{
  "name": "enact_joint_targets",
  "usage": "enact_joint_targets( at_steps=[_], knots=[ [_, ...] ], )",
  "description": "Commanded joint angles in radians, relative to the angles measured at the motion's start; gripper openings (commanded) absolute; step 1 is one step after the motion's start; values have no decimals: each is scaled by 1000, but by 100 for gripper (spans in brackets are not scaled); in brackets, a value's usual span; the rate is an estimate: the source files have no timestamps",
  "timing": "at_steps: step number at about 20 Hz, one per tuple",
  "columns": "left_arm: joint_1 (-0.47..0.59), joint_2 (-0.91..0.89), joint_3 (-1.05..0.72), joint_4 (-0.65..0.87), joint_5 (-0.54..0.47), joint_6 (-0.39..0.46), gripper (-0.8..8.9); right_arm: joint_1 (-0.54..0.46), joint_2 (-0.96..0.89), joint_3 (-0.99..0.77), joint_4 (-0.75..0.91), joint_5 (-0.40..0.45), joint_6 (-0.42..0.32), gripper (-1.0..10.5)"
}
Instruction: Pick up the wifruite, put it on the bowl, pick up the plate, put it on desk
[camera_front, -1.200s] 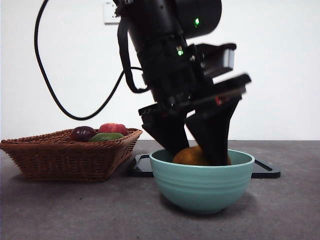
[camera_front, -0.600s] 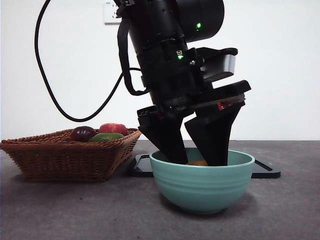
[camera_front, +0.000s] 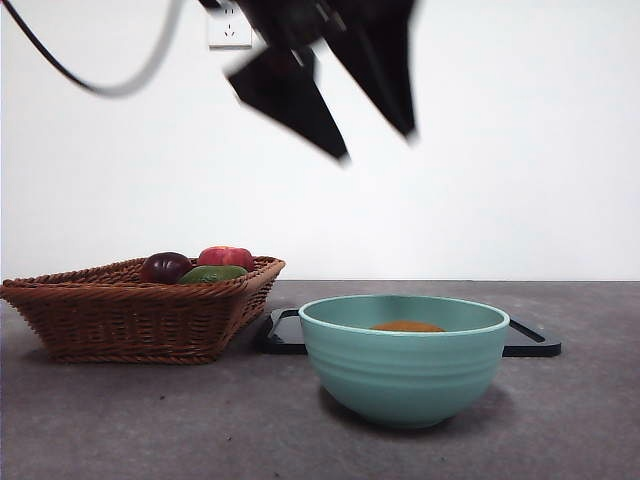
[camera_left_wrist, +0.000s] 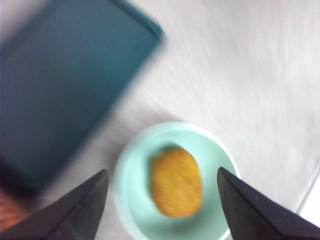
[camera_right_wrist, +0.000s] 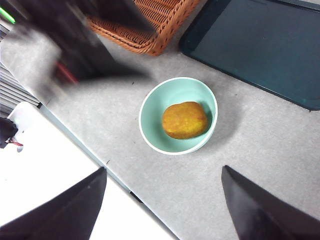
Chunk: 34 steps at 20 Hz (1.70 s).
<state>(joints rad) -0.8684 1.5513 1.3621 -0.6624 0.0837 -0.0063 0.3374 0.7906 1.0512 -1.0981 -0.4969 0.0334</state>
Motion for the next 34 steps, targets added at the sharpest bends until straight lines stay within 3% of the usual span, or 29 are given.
enact_joint_targets(
  at_steps=[1,5,10,14,18,27,34],
  knots=[
    [40,-111,24,-6,2,-26,351,5,5,17,5,1,4,367],
    [166,-321,24,-69,6,-25,351,5,5,17,6,8,3,367],
    [333,-546,-103,-172,157,-23,351,5,5,17,13,9,3,367],
    [357,-729,-345,-182,321,-46,351,5,5,17,13,33,5,367],
    [357,-800,-422,-266,492,-35,343,5,5,17,12,33,8,367],
    [357,-820,-422,-275,492,-35,343,7,23,16,9,34,41,367],
    [357,-820,-422,-257,492,-35,343,27,129,-39,60,83,69,367]
  ],
)
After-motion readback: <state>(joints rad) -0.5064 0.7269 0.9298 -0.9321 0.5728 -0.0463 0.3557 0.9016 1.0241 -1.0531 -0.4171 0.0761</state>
